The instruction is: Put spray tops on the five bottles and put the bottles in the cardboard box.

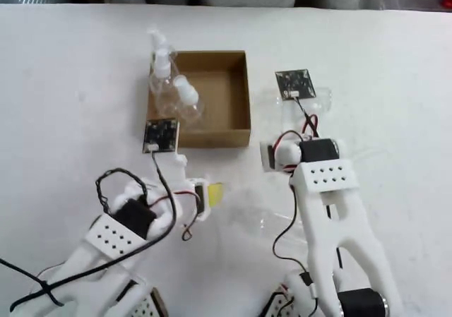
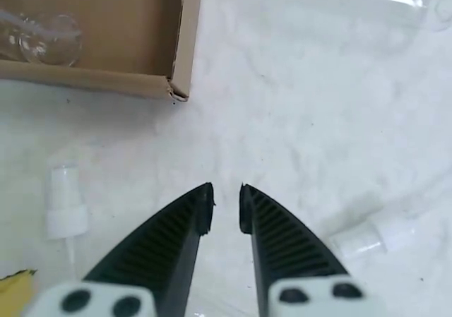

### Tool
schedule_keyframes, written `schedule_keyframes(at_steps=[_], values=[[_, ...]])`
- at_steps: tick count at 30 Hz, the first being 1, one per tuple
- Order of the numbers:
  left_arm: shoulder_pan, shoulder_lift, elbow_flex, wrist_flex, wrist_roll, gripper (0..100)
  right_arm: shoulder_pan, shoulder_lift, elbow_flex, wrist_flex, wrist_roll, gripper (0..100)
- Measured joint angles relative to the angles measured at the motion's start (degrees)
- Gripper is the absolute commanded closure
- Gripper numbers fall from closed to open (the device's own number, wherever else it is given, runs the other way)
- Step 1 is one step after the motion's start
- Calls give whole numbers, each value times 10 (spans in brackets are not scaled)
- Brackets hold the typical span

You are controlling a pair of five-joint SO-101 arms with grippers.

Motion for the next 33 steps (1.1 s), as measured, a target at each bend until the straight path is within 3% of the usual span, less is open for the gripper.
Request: schedule_keyframes(at_steps=[19, 33], values=[[0, 353, -132, -17, 38, 778, -2, 0, 8, -7, 0, 957], [0, 388, -167, -31, 82, 778, -2, 0, 8, -7, 0, 957]])
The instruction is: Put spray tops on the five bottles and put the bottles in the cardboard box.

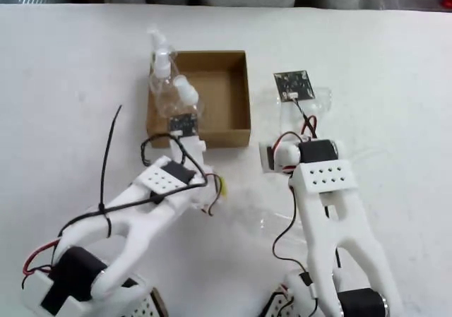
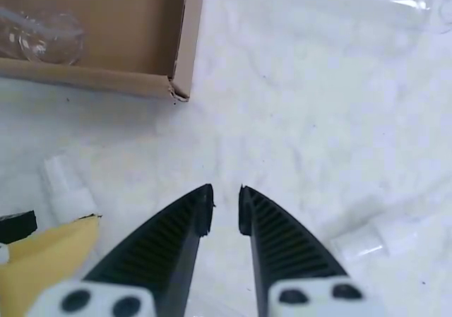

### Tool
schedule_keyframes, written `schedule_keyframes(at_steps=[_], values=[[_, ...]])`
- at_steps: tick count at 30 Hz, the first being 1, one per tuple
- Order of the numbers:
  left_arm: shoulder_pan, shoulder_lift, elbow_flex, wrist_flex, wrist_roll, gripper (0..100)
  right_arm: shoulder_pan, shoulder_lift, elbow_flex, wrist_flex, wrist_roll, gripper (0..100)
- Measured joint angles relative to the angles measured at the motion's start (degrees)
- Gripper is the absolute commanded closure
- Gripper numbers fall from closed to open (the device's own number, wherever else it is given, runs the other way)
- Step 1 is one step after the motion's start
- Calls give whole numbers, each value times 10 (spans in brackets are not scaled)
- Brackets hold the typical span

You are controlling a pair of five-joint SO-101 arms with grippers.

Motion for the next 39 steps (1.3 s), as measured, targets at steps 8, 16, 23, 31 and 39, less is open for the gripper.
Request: schedule_keyframes(at_steps=[8, 16, 23, 31, 39], values=[[0, -6, 0, -20, 61, 778, 0, 0, 0, -11, 0, 957], [0, 53, -12, -67, 111, 778, 0, 0, 0, -11, 0, 957], [0, 64, -17, -70, 112, 782, 0, 0, 0, -11, 0, 957], [1, 64, -18, -75, 107, 938, 0, 0, 0, -11, 0, 957], [2, 64, -18, -76, 39, 980, 0, 0, 0, -11, 0, 957]])
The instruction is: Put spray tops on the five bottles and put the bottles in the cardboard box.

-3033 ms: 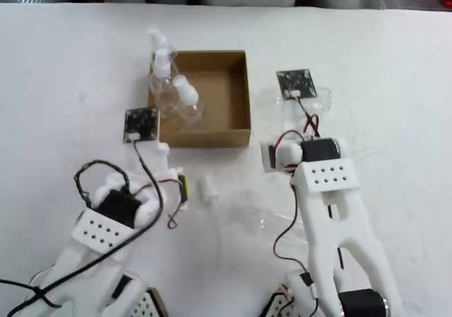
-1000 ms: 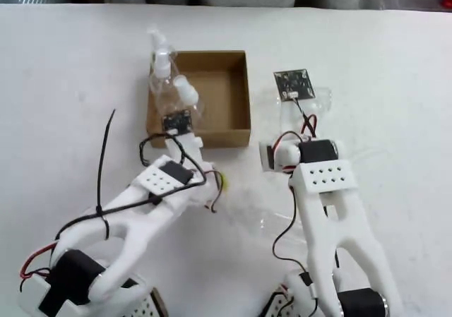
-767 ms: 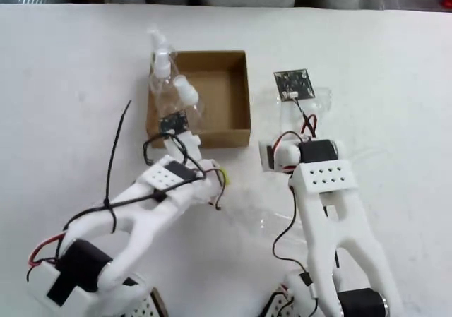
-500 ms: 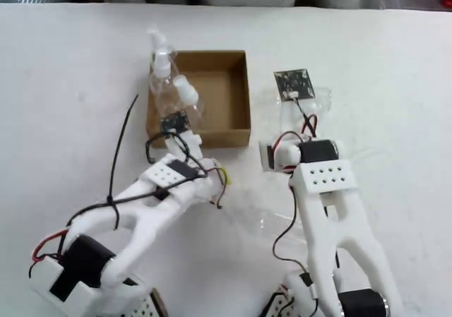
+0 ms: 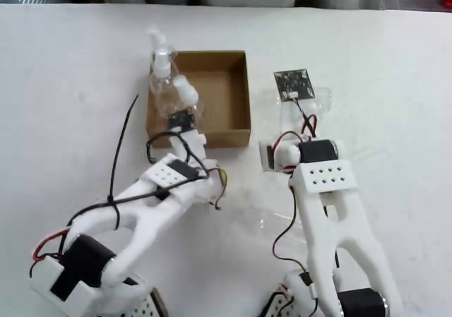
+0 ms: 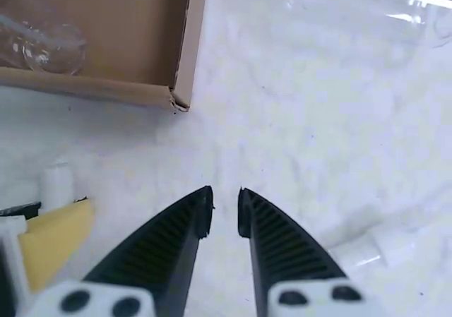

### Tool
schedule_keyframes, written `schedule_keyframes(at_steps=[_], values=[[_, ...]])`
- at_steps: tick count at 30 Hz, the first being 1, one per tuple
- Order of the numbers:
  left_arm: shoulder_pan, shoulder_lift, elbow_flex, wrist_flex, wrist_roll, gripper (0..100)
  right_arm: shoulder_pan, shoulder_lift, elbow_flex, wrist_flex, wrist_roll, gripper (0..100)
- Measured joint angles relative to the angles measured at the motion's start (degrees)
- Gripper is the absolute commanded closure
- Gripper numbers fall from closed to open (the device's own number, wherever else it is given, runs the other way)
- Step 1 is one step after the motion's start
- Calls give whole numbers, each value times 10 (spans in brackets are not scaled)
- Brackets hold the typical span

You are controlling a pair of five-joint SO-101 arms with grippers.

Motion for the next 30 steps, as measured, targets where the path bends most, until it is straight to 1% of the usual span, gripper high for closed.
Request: schedule_keyframes(at_steps=[3, 9, 11, 15, 22, 26, 30], values=[[-15, -7, 0, 4, -70, 980, 0, 0, 0, 3, 12, 957], [-59, -87, 0, 79, -178, 980, -23, 0, 0, 60, 138, 949], [-83, -112, 3, 87, -200, 980, -41, 0, 0, 84, 169, 919], [-126, -134, 24, 69, -213, 980, -55, 0, -4, 141, 200, 852], [-174, -135, 25, 22, -215, 980, -63, 0, -37, 293, 307, 847], [-181, -135, 29, 16, -215, 980, -63, 0, -20, 310, 357, 846], [-181, -135, 29, 16, -215, 980, -62, -10, 3, 316, 377, 845]])
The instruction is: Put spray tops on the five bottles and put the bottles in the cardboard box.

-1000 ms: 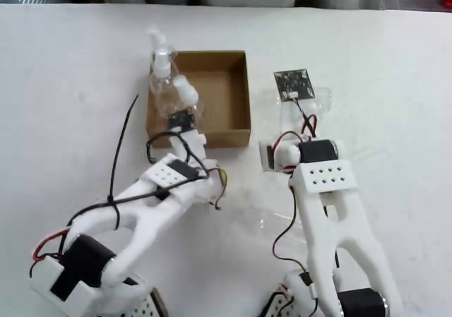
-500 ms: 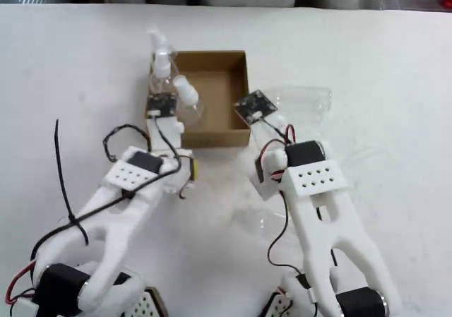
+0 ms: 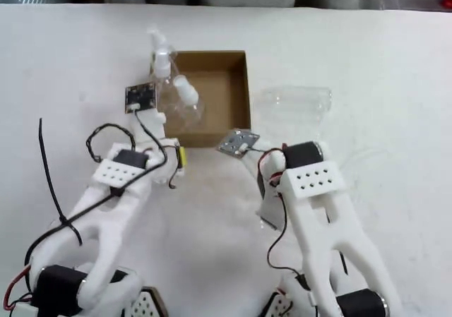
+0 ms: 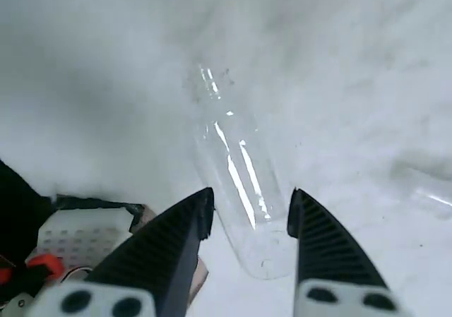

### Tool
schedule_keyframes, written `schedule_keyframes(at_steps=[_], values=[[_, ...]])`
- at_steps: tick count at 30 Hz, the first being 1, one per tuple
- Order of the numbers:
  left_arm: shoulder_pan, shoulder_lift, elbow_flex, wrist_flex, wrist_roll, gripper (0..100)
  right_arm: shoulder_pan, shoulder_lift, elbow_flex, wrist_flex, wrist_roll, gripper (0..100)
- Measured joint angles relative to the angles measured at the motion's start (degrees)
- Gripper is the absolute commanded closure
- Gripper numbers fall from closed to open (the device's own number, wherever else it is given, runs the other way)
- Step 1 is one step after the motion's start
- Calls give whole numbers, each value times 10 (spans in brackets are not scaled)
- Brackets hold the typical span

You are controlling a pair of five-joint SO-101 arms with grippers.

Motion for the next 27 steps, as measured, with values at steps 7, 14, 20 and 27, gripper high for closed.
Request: schedule_keyframes(at_steps=[7, 14, 20, 27], values=[[0, 0, 0, 0, 0, 980, -17, -110, 14, 40, 4, 737], [0, 0, 4, 0, 0, 980, -76, -161, 93, 17, 8, 735], [0, 0, 4, 0, 0, 980, -81, -105, 162, -62, 59, 735], [0, 0, 4, 0, 0, 980, -102, -52, 206, -167, 62, 735]])
